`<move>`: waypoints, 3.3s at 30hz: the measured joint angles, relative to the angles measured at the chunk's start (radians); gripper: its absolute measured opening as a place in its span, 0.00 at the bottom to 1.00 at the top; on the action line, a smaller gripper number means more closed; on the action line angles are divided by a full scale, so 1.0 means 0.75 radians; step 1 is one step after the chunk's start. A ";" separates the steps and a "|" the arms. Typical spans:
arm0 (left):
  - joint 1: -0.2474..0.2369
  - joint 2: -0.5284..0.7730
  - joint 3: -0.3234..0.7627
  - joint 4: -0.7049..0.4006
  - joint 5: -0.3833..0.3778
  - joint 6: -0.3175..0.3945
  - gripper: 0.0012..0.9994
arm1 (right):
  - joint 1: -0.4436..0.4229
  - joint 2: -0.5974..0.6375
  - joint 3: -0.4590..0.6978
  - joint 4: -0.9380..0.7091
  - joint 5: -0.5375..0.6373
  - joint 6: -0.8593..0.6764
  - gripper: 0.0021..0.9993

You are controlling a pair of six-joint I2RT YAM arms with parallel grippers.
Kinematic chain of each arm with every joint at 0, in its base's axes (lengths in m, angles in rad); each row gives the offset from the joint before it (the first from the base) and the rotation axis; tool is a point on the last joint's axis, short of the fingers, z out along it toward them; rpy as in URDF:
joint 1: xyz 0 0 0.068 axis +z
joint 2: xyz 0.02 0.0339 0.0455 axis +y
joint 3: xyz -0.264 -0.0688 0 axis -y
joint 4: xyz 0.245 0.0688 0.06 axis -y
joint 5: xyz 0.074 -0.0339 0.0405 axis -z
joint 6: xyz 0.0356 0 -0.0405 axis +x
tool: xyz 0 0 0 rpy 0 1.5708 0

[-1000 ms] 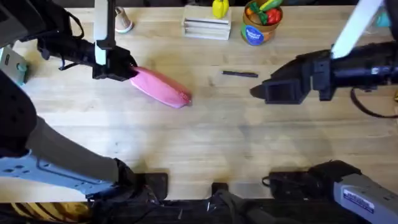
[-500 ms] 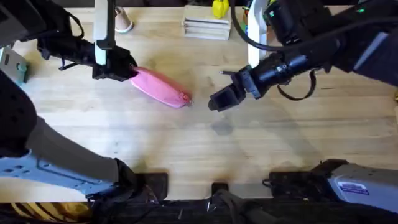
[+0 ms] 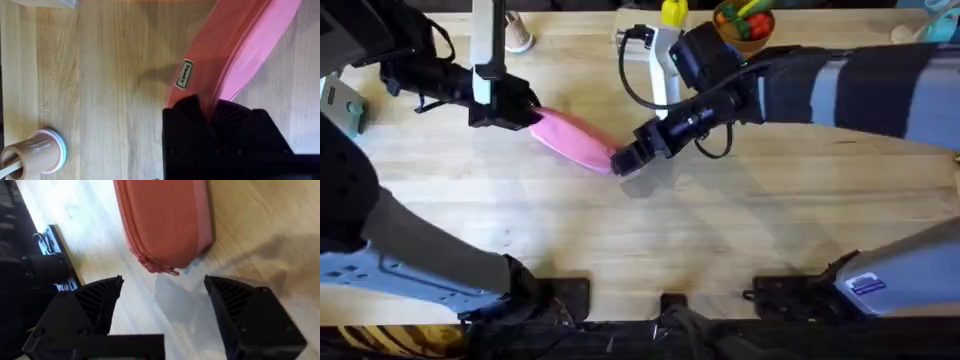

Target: Unzip the bag, pick up the pens from the table one at a time and place them inside, then zip the bag closed.

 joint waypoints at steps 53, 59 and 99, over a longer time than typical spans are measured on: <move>-0.019 0.000 -0.001 -0.025 0.020 0.000 0.04 | 0.076 -0.125 -0.010 -0.007 0.166 0.115 0.03; -0.028 0.000 -0.001 -0.034 0.046 -0.001 0.04 | 0.000 -0.201 -0.010 -0.044 0.165 0.141 0.03; -0.023 0.000 -0.001 -0.009 0.039 0.000 0.04 | 0.012 -0.234 0.126 0.001 0.155 0.348 0.03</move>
